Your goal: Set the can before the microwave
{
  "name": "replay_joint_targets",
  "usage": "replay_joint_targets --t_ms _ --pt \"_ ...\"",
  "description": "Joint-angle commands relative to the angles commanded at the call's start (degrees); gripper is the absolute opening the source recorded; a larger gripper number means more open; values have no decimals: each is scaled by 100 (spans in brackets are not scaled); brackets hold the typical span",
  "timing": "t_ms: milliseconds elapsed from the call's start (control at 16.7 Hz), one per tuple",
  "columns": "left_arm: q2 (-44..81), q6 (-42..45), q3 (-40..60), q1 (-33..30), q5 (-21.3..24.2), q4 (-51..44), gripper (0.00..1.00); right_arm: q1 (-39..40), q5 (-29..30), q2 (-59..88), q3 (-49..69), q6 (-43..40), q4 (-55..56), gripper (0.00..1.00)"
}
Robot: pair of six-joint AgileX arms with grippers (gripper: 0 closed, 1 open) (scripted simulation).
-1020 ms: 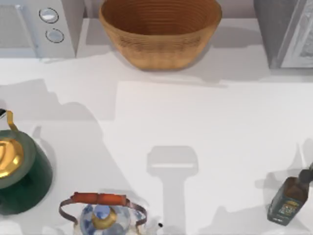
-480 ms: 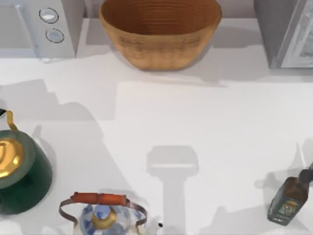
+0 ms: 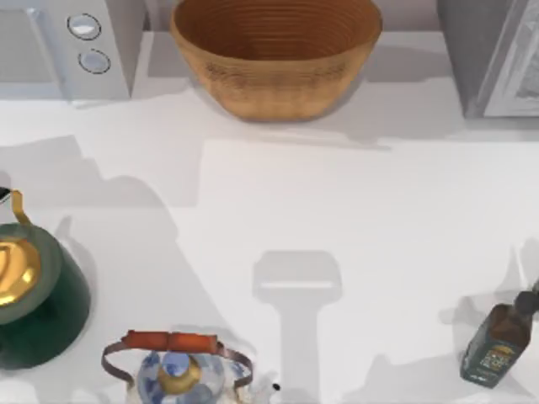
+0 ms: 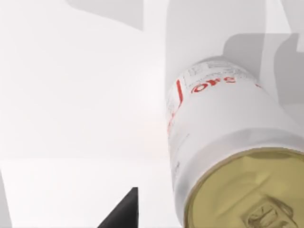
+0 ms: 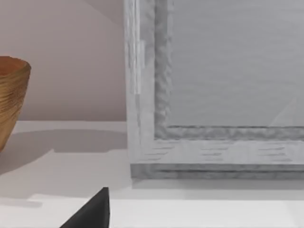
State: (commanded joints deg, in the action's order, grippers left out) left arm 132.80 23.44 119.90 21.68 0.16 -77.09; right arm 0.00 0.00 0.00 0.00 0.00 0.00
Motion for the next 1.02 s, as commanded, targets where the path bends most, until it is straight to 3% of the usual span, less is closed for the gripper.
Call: replay_joint_targets --t_ms 540,1020 --pt "20 3 20 -3 1 -21 100 0 0 0 0 0 0 100" --pt "138 -5 1146 -12 2 -1010 100 0 0 0 0 0 0 100"
